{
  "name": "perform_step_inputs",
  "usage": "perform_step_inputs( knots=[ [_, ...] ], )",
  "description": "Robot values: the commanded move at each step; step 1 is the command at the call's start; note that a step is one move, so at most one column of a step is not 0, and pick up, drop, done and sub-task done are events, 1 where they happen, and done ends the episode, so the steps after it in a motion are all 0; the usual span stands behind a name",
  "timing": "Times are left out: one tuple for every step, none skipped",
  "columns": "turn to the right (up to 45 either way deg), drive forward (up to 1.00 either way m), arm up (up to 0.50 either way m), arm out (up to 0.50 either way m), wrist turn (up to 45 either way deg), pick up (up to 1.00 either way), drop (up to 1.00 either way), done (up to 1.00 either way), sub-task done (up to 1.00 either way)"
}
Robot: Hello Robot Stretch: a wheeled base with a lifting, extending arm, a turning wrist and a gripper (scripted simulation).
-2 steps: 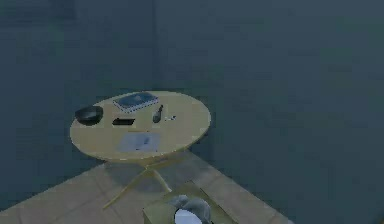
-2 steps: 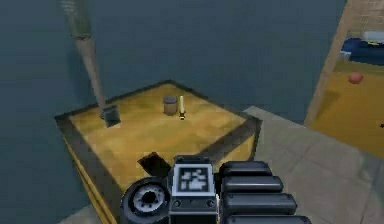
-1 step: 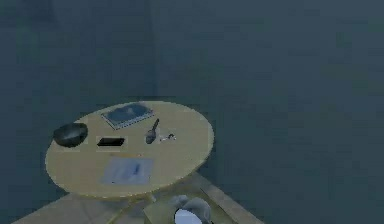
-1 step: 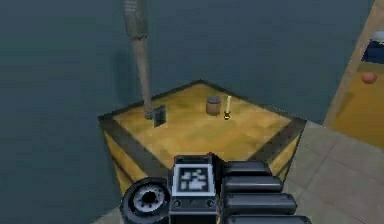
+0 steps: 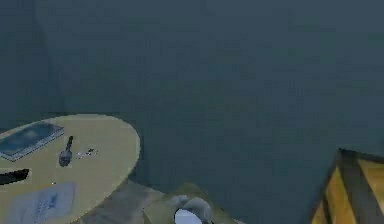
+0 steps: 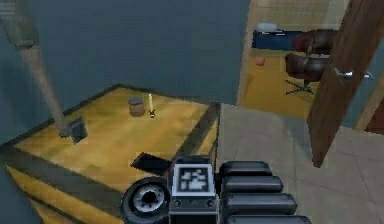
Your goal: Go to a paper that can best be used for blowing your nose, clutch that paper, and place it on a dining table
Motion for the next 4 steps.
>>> perform_step_inputs(
  knots=[
    [0.0,0.6,0.0,0.0,0.0,0.0,0.0,0.0,0.0],
    [45.0,0.0,0.0,0.0,0.0,0.0,0.0,0.0,0.0],
    [45.0,0.0,0.0,0.0,0.0,0.0,0.0,0.0,0.0],
    [45.0,0.0,0.0,0.0,0.0,0.0,0.0,0.0,0.0]
  ],
)
